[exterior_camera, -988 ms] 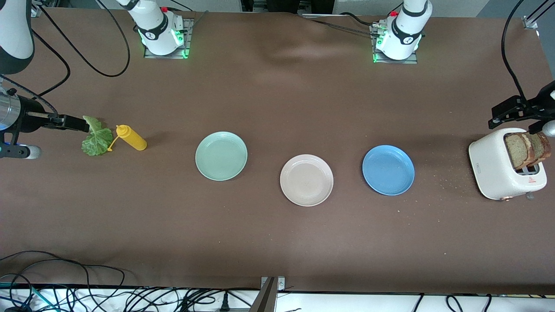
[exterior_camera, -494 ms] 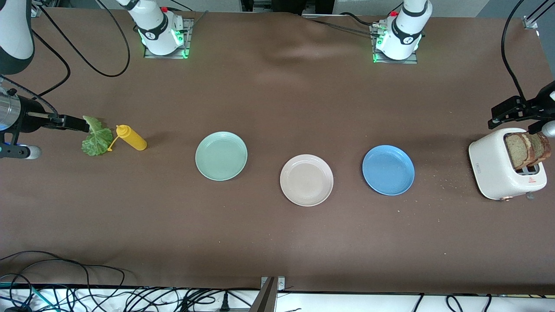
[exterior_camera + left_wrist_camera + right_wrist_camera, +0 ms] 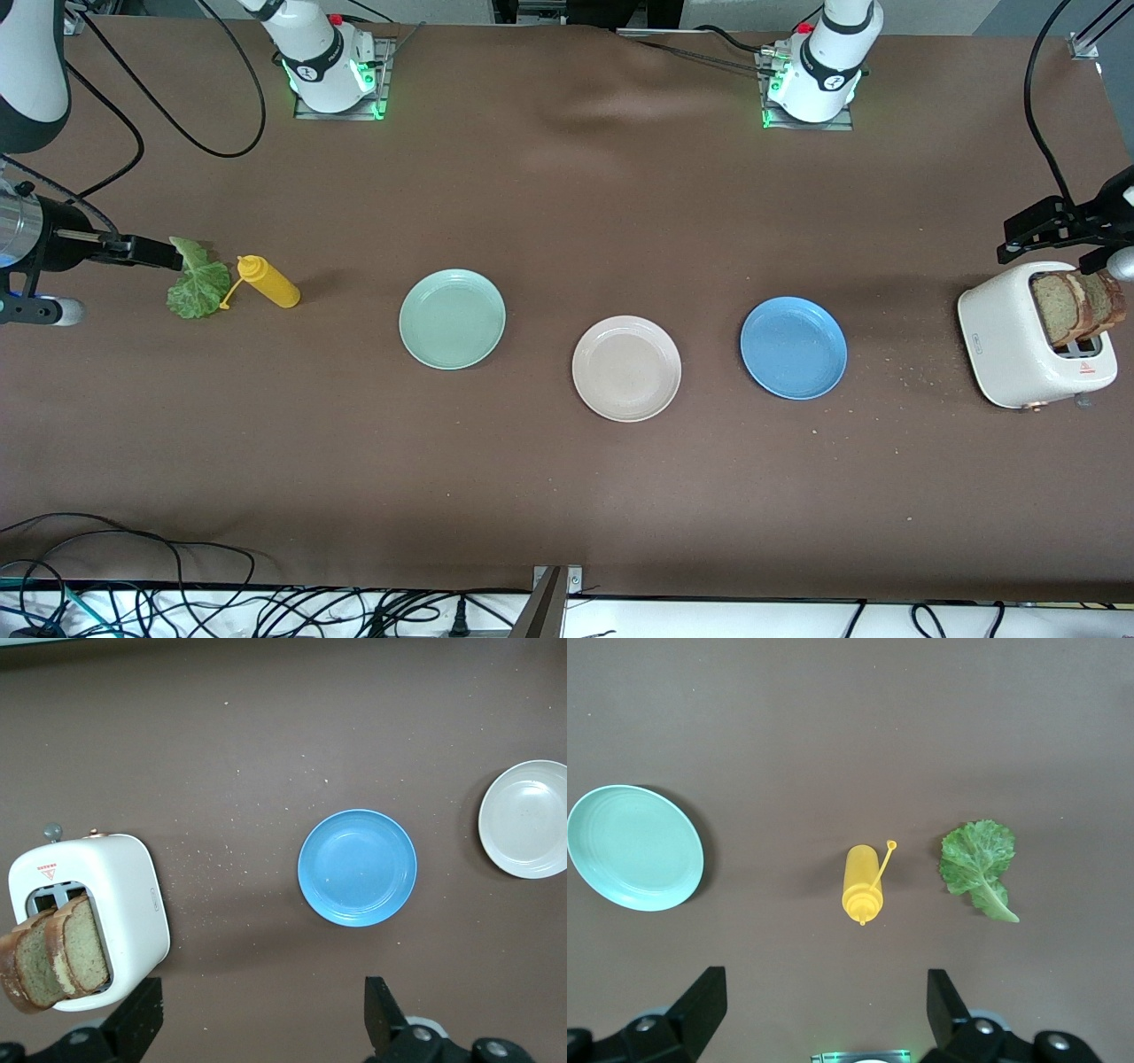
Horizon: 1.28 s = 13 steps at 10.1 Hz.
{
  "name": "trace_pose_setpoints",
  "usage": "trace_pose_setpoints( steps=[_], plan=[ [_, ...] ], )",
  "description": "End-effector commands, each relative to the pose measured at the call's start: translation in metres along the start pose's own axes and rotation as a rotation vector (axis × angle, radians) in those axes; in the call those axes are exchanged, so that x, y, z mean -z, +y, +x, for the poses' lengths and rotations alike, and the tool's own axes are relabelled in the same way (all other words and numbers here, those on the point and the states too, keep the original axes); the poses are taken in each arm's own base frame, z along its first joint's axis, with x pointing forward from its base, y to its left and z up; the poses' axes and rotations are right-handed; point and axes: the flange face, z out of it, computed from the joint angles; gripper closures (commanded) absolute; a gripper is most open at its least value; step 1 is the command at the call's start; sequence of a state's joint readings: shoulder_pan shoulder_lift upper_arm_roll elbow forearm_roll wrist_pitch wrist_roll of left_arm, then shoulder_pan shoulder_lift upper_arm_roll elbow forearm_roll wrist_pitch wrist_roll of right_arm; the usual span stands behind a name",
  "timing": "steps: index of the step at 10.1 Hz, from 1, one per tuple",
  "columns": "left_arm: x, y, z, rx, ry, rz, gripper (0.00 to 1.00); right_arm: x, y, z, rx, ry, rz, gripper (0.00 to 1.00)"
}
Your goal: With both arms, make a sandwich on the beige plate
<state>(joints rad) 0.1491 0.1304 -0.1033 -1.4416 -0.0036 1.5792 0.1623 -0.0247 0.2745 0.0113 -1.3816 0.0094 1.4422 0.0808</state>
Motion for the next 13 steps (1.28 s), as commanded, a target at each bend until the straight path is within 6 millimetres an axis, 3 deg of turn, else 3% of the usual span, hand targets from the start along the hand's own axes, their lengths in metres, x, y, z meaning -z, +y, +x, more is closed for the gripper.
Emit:
trace_pose_setpoints(
  steps=[1,4,7,13],
  plan=[
    [0.003,0.001,0.002,0.006,-0.003,-0.024,0.0,0.004,0.001,-0.002,-0.012,-0.004,-0.002,0.0],
    [0.002,0.0,0.002,0.008,-0.007,-0.023,0.0,0.003,0.001,-0.002,-0.012,-0.007,-0.002,0.0],
    [-0.023,-0.013,0.011,0.022,-0.047,-0.028,0.0,0.004,0.002,-0.002,-0.013,-0.005,-0.002,0.0],
    [-0.024,-0.012,0.012,0.019,-0.047,-0.028,0.0,0.004,0.001,-0.002,0.007,-0.005,-0.002,0.0]
  ],
)
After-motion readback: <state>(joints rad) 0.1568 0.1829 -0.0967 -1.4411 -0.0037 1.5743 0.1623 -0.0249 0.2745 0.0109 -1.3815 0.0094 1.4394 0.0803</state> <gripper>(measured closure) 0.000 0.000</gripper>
